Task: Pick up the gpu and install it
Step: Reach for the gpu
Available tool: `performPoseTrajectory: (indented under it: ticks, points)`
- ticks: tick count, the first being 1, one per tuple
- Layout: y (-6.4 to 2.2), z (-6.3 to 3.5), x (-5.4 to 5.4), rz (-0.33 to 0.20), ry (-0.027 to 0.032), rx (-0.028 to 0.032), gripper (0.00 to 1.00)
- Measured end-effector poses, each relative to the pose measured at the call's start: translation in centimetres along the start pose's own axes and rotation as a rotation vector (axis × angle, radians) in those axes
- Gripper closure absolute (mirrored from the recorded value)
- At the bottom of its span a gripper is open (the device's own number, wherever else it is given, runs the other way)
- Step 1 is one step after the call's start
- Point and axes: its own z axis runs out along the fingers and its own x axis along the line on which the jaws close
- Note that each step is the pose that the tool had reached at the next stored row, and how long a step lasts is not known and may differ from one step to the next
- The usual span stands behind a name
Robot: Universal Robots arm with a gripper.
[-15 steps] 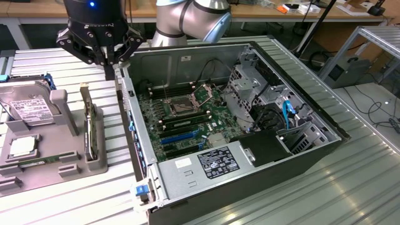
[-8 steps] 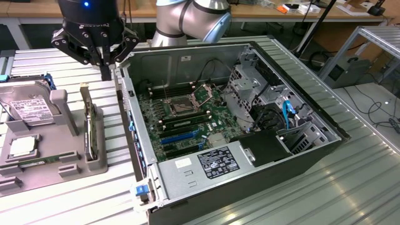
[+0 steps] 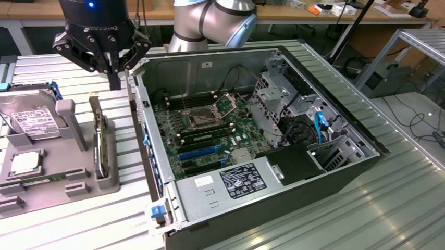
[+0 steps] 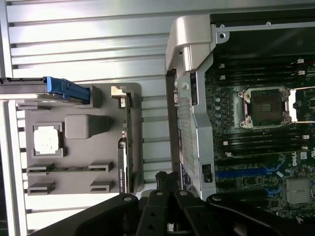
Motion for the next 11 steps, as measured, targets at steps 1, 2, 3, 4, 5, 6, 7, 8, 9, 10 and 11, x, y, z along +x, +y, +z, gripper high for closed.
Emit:
performPoseTrajectory:
  ticks: [1,2,3,4,5,6,7,8,9,10,11]
  points:
    - [-0.01,0.0,0.12,0.0,0.0,0.0,0.89]
    - [-0.01,-0.01,0.2,0.0,0.0,0.0,0.89]
    - [-0.02,-0.01,0.27,0.0,0.0,0.0,0.89]
    - [-0.03,-0.01,0.37,0.0,0.0,0.0,0.89]
    - [-0.03,-0.01,0.45,0.0,0.0,0.0,0.89]
    - [-0.04,-0.02,0.49,0.0,0.0,0.0,0.89]
    - [-0.04,-0.01,0.53,0.0,0.0,0.0,0.89]
    - [-0.04,-0.02,0.59,0.0,0.0,0.0,0.89]
    - [-0.05,-0.01,0.66,0.0,-0.0001,-0.0001,0.89]
    - [-0.06,-0.02,0.74,0.0,0.0,0.0,0.89]
    - [-0.07,-0.03,0.86,0.0,0.0001,0.0,0.89]
